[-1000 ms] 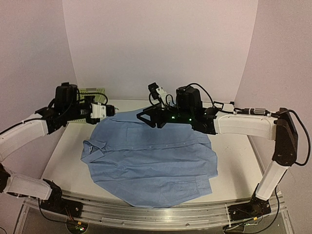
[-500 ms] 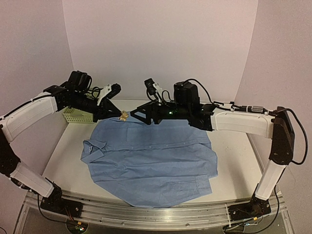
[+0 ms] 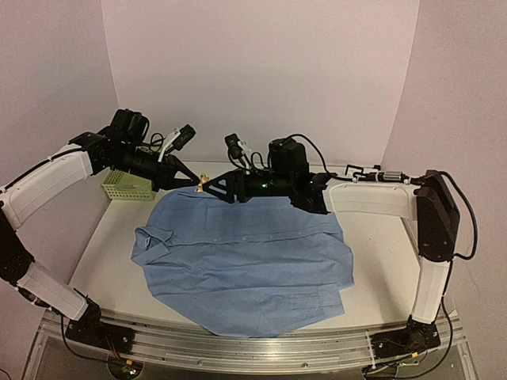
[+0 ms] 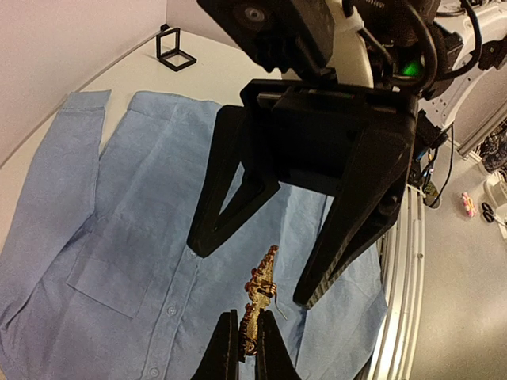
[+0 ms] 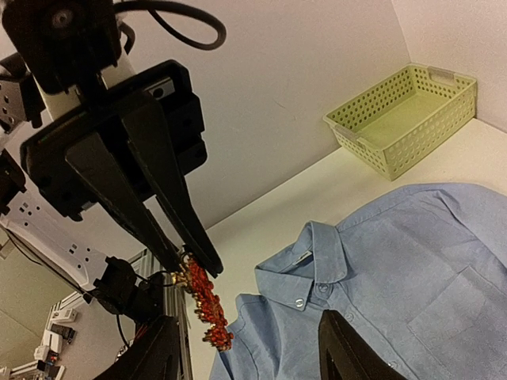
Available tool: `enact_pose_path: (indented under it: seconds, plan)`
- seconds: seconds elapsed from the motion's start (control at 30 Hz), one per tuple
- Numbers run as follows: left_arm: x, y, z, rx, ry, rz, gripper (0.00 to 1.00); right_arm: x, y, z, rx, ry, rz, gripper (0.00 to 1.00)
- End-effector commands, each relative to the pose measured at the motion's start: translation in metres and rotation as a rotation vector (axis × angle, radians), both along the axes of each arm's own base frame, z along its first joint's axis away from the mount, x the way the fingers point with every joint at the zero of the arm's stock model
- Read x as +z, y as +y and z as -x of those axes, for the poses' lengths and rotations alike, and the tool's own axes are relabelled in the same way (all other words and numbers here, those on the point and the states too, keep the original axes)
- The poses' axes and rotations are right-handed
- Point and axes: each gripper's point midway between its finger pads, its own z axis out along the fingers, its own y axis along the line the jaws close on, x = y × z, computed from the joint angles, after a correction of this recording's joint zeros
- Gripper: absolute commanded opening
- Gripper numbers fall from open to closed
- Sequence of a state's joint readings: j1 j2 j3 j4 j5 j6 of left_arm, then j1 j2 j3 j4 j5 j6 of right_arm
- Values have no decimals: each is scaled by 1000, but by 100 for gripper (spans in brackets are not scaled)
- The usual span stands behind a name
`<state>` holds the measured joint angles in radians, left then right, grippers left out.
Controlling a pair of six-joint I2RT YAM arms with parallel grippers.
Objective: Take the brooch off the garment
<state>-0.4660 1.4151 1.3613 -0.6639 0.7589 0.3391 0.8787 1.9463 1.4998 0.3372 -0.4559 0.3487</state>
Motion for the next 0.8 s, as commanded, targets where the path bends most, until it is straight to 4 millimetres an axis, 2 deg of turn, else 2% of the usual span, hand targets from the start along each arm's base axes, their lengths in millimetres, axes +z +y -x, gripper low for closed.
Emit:
enact_pose_path:
  seconds: [0.0, 0.07, 0.2, 0.33, 0.47, 0.77]
  plan:
    - [20, -3, 8, -2, 22, 47, 0, 32, 8, 13, 78, -30, -106, 46]
    - [19, -2, 8, -1, 21, 47, 0, 32, 7, 15, 85, -30, -110, 41]
    - [17, -2, 9, -1, 23, 46, 0, 33, 5, 19, 98, -37, -113, 40]
    - [17, -3, 9, -11, 16, 52, 0, 36, 0, 17, 70, -57, -111, 34]
    - [20, -5, 11, -27, 11, 62, 0, 37, 5, 13, 65, -35, -119, 28]
    - [19, -5, 12, -27, 13, 65, 0, 33, 11, 20, 95, -24, -122, 26]
